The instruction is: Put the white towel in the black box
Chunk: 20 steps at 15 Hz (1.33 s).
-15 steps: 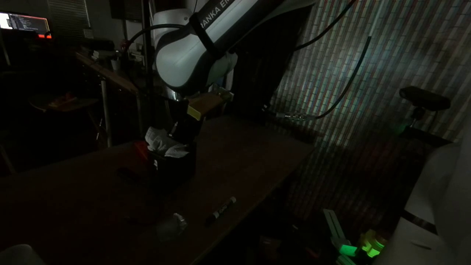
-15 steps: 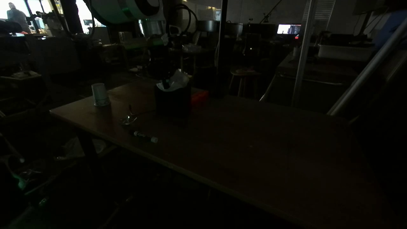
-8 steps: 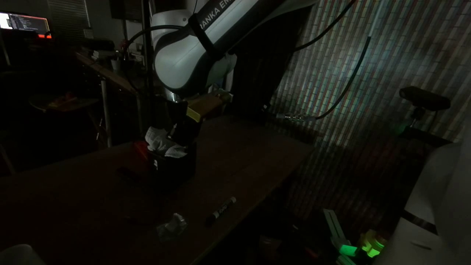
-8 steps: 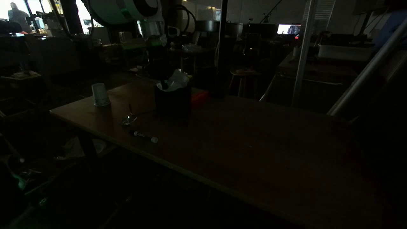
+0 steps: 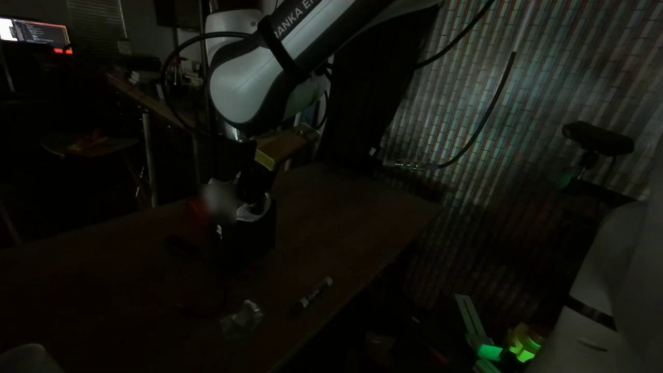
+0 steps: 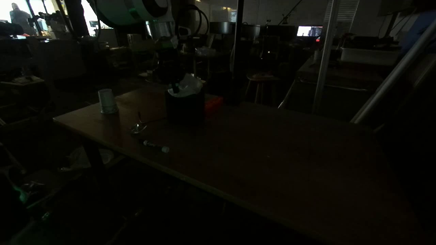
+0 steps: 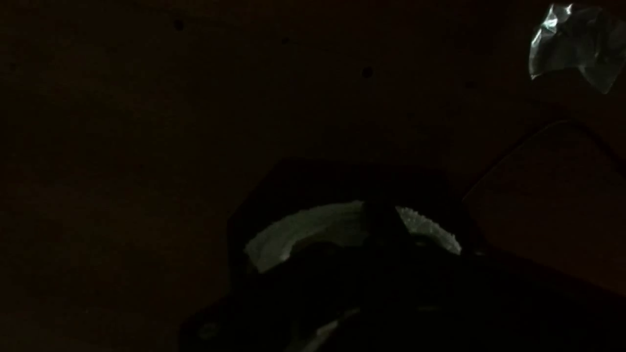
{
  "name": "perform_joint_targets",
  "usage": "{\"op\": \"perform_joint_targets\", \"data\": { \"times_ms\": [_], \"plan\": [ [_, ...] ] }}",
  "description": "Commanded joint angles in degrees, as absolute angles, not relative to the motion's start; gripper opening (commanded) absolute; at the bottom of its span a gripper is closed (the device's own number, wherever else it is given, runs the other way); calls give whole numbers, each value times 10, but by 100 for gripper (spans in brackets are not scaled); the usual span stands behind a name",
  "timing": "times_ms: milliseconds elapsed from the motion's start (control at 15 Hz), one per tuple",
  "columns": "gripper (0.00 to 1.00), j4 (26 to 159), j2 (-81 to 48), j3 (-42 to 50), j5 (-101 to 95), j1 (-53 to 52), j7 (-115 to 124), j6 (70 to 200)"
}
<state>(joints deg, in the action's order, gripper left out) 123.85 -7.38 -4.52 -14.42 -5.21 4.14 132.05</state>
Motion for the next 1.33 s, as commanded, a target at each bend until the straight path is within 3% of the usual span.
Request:
{"op": "perform_joint_targets", "data": {
  "times_ms": [0,1267],
  "plan": [
    [0,1208,-91,-44,-140,-55,34,1331],
    [0,1150,-180,-41,-108,-48,3,1361]
  ]
}}
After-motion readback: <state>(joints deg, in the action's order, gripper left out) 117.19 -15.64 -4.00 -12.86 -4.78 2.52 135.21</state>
